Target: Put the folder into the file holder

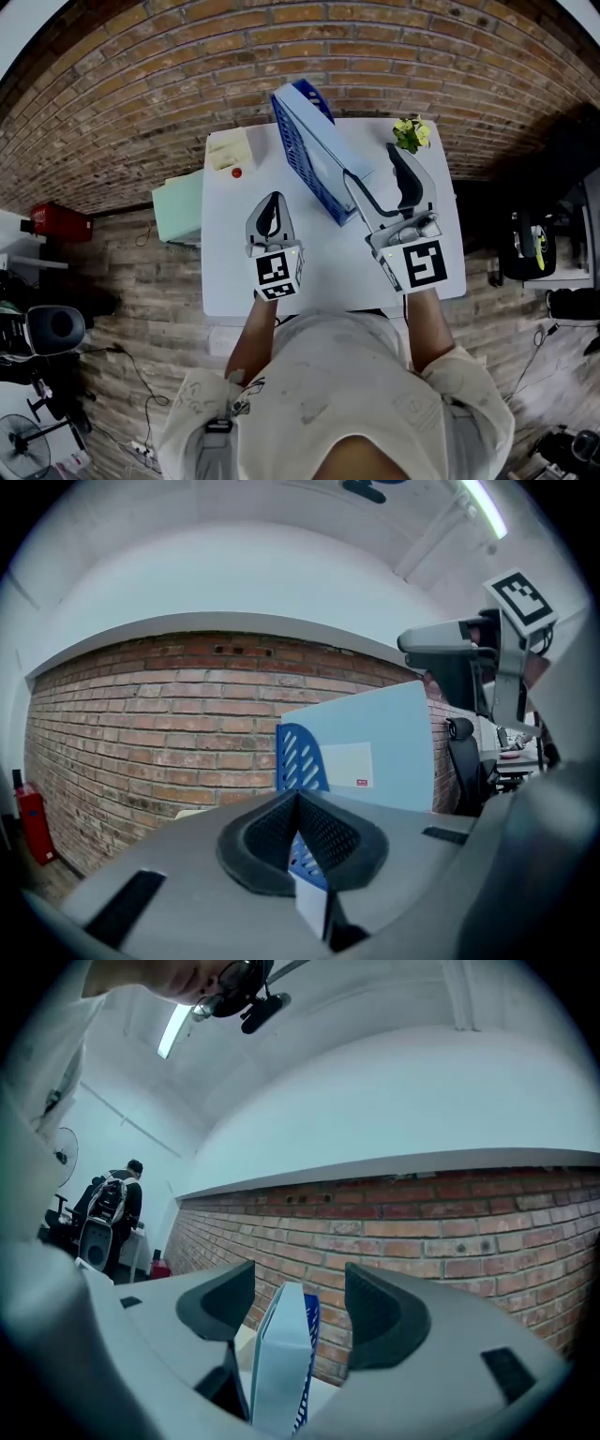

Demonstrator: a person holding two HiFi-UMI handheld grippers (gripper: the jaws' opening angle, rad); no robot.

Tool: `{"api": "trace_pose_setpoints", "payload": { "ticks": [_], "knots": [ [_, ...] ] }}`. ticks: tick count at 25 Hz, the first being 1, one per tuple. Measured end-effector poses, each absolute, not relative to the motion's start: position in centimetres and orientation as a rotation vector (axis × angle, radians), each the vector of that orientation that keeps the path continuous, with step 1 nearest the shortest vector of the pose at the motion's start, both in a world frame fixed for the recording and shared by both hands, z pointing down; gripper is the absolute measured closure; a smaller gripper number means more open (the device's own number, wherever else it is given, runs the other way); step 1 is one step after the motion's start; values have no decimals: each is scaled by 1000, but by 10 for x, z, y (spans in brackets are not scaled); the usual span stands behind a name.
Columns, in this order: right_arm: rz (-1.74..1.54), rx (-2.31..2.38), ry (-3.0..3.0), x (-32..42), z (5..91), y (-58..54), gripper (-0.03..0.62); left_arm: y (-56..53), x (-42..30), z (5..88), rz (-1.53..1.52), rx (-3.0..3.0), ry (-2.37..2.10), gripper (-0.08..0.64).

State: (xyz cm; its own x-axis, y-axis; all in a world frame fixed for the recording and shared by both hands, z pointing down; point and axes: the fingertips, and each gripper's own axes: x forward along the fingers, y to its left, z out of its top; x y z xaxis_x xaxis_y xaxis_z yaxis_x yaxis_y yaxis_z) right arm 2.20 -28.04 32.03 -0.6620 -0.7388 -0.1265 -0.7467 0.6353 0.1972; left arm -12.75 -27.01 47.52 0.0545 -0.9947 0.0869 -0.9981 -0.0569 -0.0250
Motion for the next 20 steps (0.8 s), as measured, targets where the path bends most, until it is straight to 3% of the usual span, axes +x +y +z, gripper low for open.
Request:
{"api": "trace_pose_setpoints", "payload": {
  "ticks": [10, 20],
  "knots": [
    [403, -1444, 2645, 77, 294, -275, 278, -273, -121, 469, 115, 2287, -2114, 552],
    [192, -1701, 2615, 126, 365, -287, 278, -273, -115, 470, 123, 2302, -2098, 552]
  ]
}}
